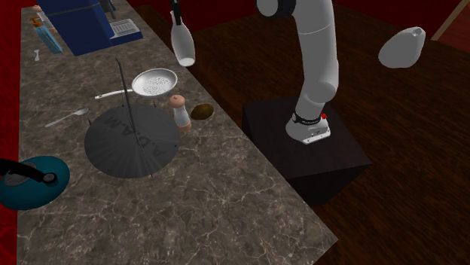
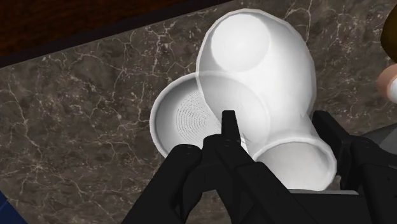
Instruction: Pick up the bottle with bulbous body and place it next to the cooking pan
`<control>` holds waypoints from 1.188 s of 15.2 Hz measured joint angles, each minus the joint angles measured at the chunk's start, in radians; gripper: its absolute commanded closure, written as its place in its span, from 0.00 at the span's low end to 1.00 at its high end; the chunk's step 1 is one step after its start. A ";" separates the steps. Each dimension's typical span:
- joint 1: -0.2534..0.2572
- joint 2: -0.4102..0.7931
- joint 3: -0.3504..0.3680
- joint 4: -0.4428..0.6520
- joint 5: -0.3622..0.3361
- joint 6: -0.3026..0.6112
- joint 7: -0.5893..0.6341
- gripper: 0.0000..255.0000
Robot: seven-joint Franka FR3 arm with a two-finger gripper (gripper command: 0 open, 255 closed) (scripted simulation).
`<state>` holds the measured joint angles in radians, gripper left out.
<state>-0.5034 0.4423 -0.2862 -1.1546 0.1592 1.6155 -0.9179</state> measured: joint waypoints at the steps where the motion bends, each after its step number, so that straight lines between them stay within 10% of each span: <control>1: -0.007 0.016 0.000 0.011 0.004 0.004 -0.006 1.00; 18: 0.012 0.001 0.003 -0.239 0.005 0.238 -0.026 1.00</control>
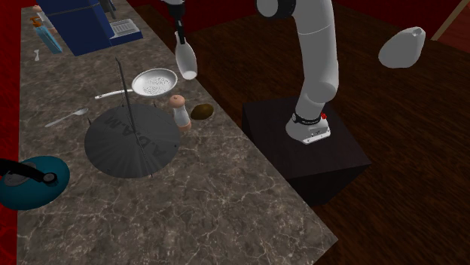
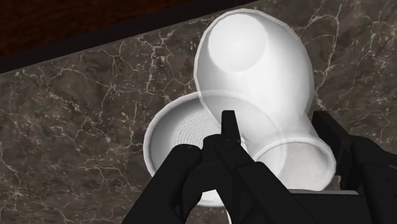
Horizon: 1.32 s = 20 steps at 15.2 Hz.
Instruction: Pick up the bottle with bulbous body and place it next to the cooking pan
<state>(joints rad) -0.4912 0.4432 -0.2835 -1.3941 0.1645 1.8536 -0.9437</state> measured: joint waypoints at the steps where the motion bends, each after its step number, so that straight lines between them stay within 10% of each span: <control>1: 0.002 -0.003 0.000 -0.019 0.000 0.016 -0.001 1.00; 11: 0.002 0.009 0.002 -0.064 0.005 0.073 -0.008 1.00; 12: 0.002 0.009 0.002 -0.064 0.005 0.073 -0.008 0.00; 20: 0.000 0.002 0.001 -0.029 0.002 0.033 -0.004 0.00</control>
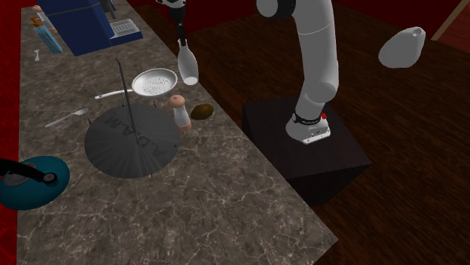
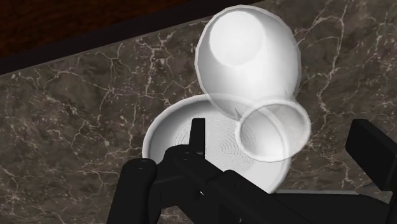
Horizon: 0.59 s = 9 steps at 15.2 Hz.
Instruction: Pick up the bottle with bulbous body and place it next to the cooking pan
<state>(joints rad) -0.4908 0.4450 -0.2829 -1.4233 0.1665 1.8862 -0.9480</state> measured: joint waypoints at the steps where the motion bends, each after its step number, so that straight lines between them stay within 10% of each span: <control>1: -0.002 -0.001 -0.001 0.026 -0.001 -0.027 0.002 0.00; 9: -0.005 -0.011 -0.003 0.065 -0.005 -0.076 0.004 0.00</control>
